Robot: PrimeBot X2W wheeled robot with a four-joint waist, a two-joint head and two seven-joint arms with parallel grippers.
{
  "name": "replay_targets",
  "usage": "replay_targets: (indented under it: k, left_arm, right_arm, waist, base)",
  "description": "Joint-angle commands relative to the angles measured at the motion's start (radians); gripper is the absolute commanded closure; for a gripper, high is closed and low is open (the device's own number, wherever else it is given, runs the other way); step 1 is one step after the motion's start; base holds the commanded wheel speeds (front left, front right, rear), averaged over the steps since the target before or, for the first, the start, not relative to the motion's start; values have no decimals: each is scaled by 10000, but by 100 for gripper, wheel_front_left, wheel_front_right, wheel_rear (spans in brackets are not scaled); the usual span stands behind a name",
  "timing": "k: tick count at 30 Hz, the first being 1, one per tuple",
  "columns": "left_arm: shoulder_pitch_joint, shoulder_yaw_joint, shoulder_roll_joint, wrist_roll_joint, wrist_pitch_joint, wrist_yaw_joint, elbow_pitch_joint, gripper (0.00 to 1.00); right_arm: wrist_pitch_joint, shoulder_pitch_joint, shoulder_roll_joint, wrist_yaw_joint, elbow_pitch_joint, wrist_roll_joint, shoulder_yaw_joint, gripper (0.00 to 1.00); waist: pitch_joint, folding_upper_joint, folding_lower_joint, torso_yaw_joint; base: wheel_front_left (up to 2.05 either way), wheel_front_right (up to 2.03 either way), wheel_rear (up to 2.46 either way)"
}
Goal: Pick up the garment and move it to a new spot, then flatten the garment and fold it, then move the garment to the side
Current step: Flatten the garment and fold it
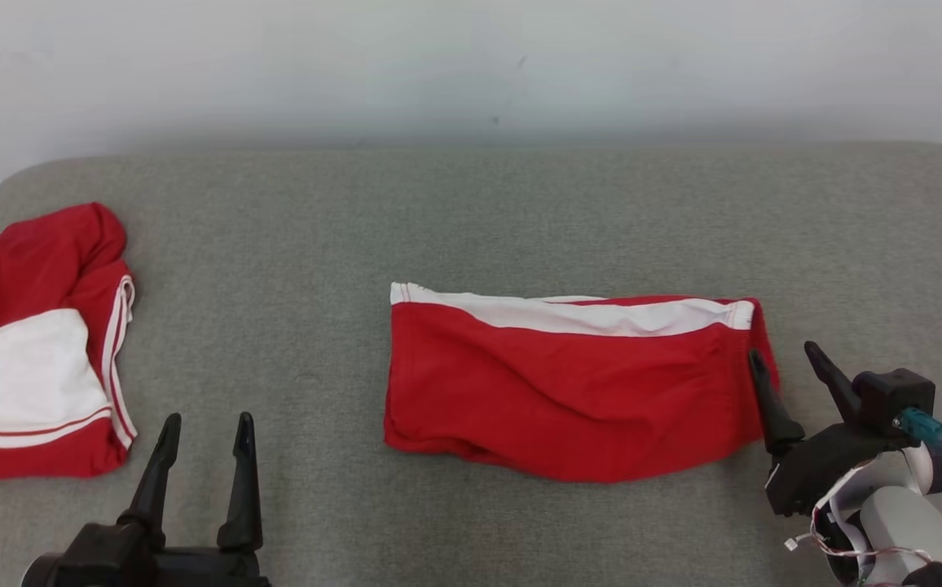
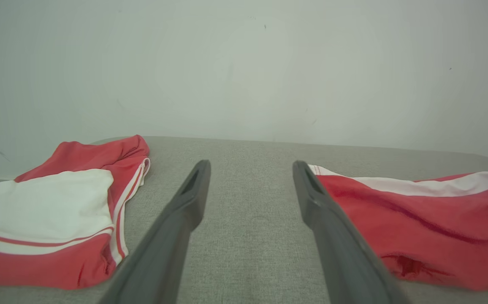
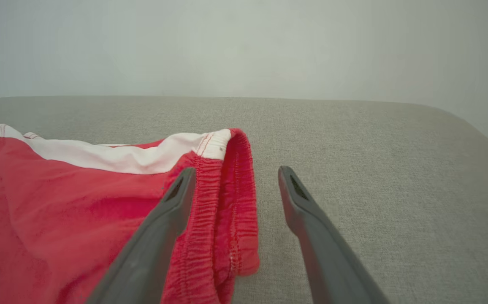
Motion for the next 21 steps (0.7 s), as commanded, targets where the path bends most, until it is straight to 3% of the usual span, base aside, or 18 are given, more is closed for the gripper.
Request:
replay_targets:
  k: [1, 8, 16, 17, 19, 21]
  left_arm:
    - [-158, -10, -12, 14, -8, 4, 11, 0]
    - [-551, -273, -23, -139, -8, 81, 115, 0]
    - [-815, -517, -23, -252, -8, 200, 256, 0]
    - [-810, -510, -22, -236, -8, 219, 272, 0]
    - [-757, -480, -20, -236, -10, 240, 289, 0]
    - [-681, -438, -22, -232, -8, 253, 314, 0]
  right_arm:
    - [-47, -144, -30, -23, 200, 57, 36, 0]
    - [-102, -1171, -107, -23, 2070, 404, 539, 0]
    - [-180, -1522, 321, -23, 3552, 1234, 1019, 0]
    - [-141, -1499, 391, -23, 3651, 1407, 1106, 17]
    - [-129, -1514, 421, -22, 3793, 1686, 1289, 100]
    - [-145, -1587, 280, -23, 3848, 1906, 1465, 100]
  waist:
    - [292, -1, -1, 311]
    - [838, -1, -1, 693]
    - [935, -1, -1, 878]
    - [903, -1, -1, 860]
    - [830, -1, -1, 800]
    - [735, -1, -1, 712]
  base:
    - [0, 0, 0]
    - [0, 0, 0]
    - [0, 0, 0]
    - [0, 0, 0]
    - [0, 0, 0]
    - [0, 0, 0]
